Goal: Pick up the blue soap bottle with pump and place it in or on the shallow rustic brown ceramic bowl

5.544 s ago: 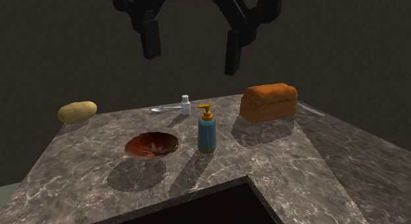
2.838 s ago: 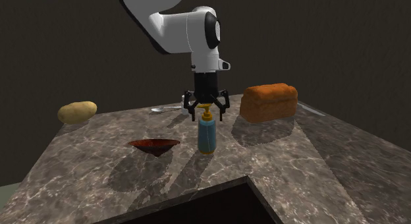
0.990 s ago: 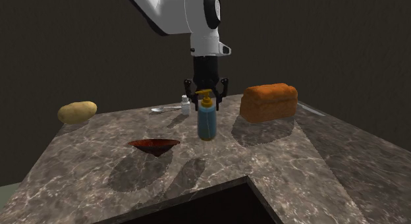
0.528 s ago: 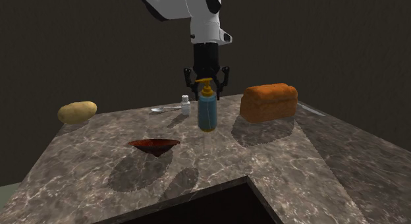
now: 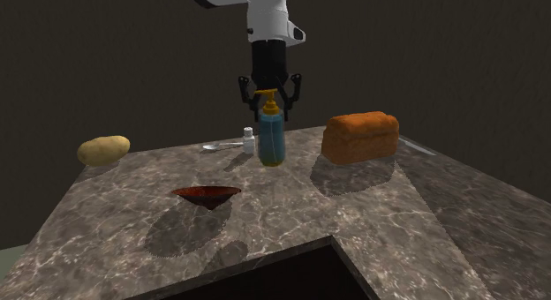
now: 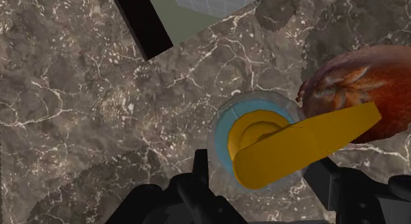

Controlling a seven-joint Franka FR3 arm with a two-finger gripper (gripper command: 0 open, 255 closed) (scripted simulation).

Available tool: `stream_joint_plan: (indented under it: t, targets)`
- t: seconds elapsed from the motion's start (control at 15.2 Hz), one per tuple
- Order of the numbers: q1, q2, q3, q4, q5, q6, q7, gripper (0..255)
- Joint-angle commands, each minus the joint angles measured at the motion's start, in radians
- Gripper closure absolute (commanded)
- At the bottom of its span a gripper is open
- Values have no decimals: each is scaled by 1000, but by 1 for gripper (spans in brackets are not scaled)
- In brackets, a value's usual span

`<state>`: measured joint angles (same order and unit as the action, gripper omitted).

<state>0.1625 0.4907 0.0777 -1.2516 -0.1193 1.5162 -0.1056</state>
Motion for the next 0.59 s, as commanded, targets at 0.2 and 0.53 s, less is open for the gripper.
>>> stream_joint_plan:
  t: [0.2,0.53]
  targets:
    - [56,-92,31,-120,14,20,90,255]
    - [117,-158,67,-197,32,25,188,255]
